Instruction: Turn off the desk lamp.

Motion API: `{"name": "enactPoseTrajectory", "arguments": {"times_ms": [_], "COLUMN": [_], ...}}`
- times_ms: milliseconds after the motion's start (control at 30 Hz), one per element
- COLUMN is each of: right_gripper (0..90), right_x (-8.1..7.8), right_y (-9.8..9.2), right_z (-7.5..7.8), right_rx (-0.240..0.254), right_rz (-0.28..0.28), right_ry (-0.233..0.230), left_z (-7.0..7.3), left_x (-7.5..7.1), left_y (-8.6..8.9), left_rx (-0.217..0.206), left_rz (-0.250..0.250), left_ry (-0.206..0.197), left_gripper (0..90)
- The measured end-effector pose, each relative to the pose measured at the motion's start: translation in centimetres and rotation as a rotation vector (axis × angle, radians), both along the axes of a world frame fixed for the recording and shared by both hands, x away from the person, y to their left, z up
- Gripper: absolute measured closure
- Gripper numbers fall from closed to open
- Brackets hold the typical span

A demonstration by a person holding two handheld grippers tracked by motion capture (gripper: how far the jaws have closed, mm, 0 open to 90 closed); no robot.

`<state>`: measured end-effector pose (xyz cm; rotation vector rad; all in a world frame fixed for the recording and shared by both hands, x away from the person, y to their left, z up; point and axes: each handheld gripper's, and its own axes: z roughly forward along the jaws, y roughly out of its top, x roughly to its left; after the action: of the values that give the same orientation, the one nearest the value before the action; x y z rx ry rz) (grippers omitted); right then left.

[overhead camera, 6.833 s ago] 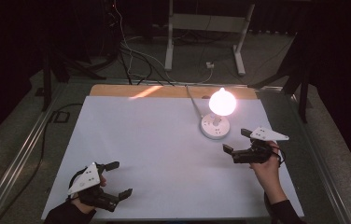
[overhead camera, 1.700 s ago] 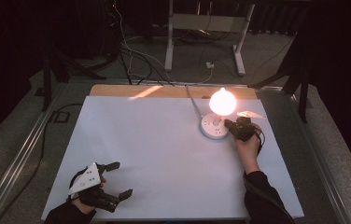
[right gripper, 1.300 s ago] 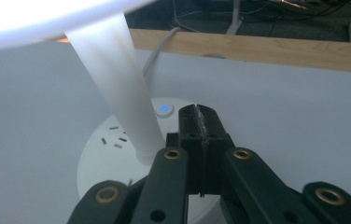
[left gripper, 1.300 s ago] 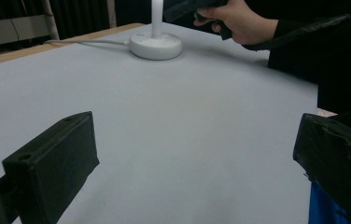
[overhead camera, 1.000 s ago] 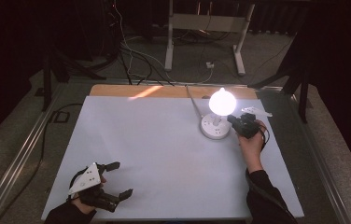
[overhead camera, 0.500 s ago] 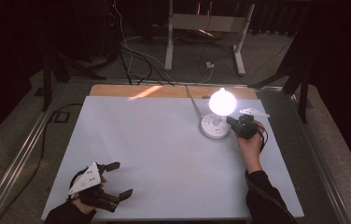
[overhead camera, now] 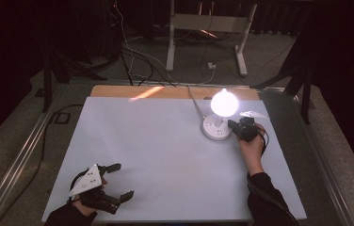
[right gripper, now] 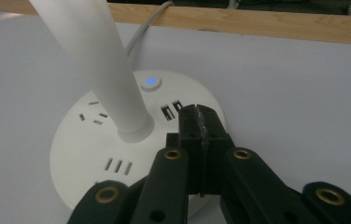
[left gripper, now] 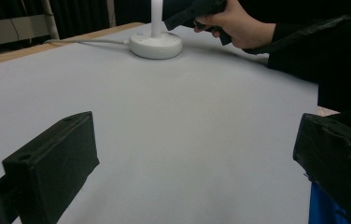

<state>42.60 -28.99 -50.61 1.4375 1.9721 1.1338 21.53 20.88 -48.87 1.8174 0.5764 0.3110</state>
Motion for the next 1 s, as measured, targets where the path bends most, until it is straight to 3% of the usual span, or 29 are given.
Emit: {"name": "enactPoseTrajectory", "arguments": {"times_ms": [833,1000], "right_gripper": [89.8,89.9], "right_x": [0.13,0.04], "right_y": [0.23,0.34], "right_z": [-0.39,-0.51], "right_rx": [-0.008,-0.028], "right_rz": [0.014,0.015], "right_ry": [0.009,-0.009], "left_z": [0.0,-0.01], "left_x": [-0.02,-0.02], "left_y": [-0.01,-0.02], "left_rx": [-0.001,0.0], "left_rz": [-0.001,-0.001], "left_ry": [0.002,0.002], "left_gripper": [0.5,0.5]}}
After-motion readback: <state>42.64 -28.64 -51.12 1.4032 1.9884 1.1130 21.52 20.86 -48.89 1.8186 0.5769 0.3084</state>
